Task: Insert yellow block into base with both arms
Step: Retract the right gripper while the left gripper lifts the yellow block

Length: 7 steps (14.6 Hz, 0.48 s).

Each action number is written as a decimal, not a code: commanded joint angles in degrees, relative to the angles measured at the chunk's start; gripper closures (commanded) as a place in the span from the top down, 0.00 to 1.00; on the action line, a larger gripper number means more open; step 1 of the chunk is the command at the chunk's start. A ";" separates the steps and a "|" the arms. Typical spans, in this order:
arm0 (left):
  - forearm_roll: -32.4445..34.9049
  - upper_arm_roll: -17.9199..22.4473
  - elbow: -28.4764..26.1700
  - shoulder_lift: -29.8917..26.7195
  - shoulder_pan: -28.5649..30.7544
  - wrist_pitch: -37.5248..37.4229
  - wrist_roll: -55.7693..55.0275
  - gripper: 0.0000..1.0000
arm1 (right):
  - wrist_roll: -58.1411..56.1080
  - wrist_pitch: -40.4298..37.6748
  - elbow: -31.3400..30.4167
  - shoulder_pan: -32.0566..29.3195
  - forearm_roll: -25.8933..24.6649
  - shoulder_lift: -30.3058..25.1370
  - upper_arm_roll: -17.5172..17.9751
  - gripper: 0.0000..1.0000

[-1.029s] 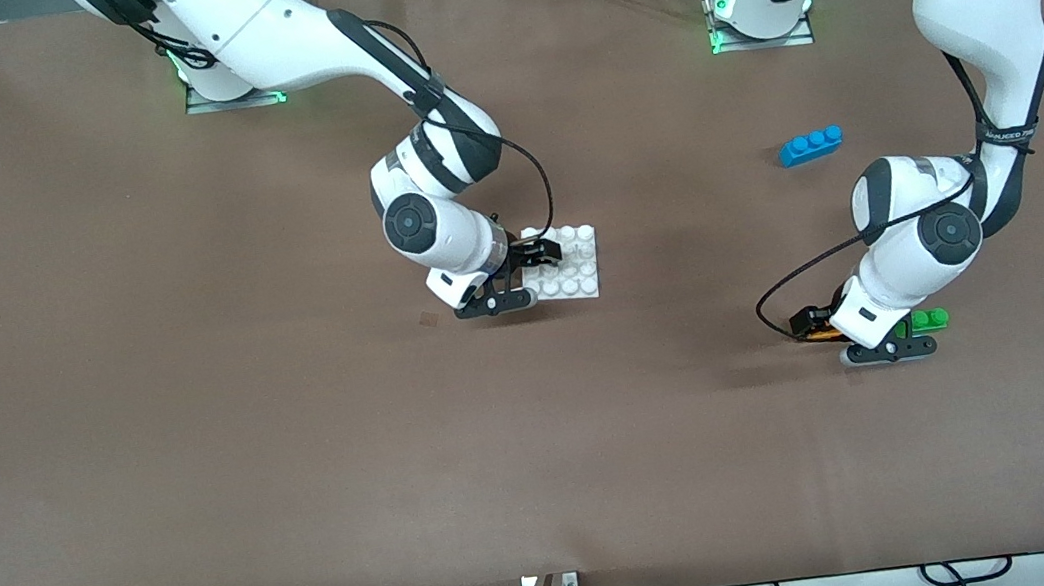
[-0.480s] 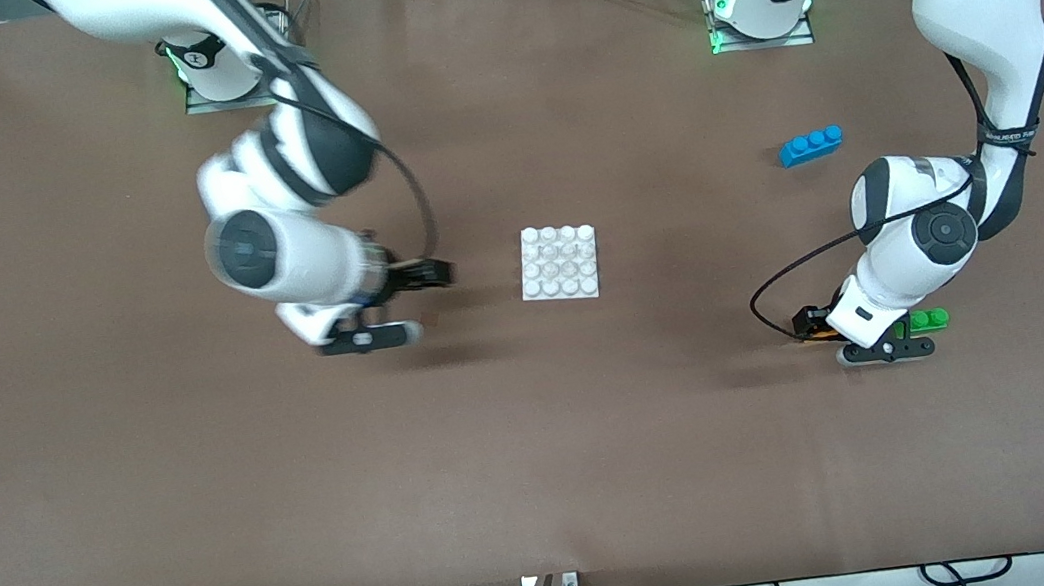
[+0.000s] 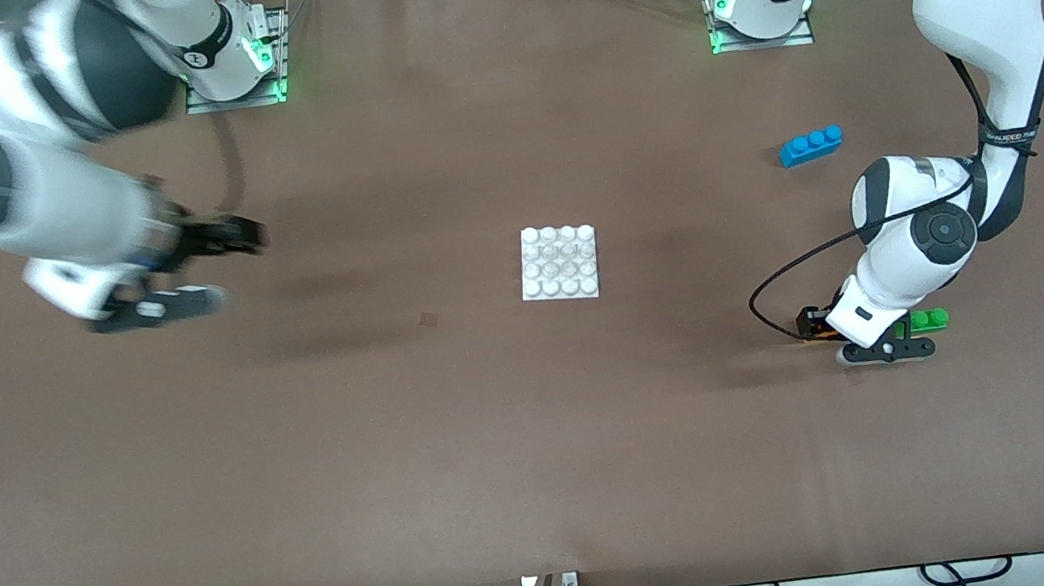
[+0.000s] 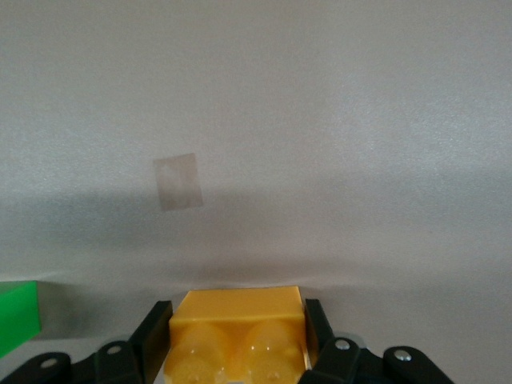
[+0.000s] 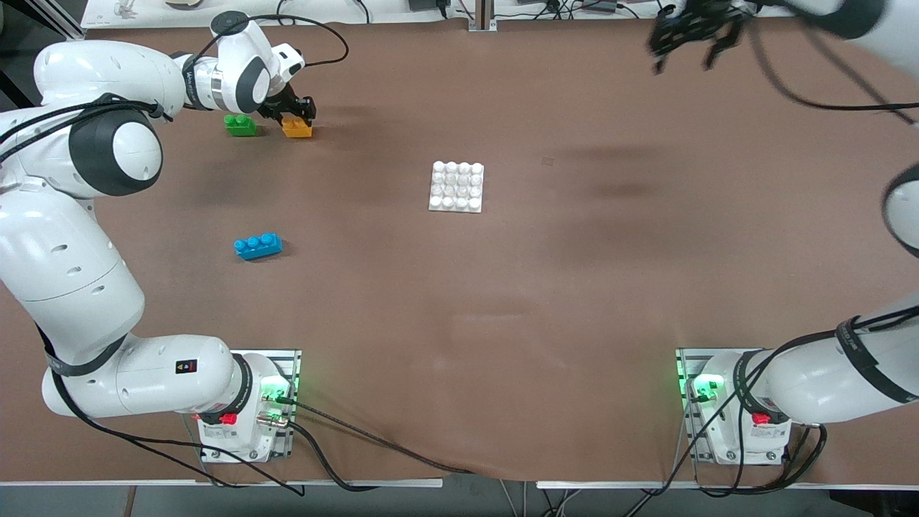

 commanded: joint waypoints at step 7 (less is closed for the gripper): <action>1.45 -0.40 1.16 0.02 0.09 -2.22 -0.36 0.64 | -14.36 -7.84 2.49 -11.08 -9.08 -5.82 1.60 1.00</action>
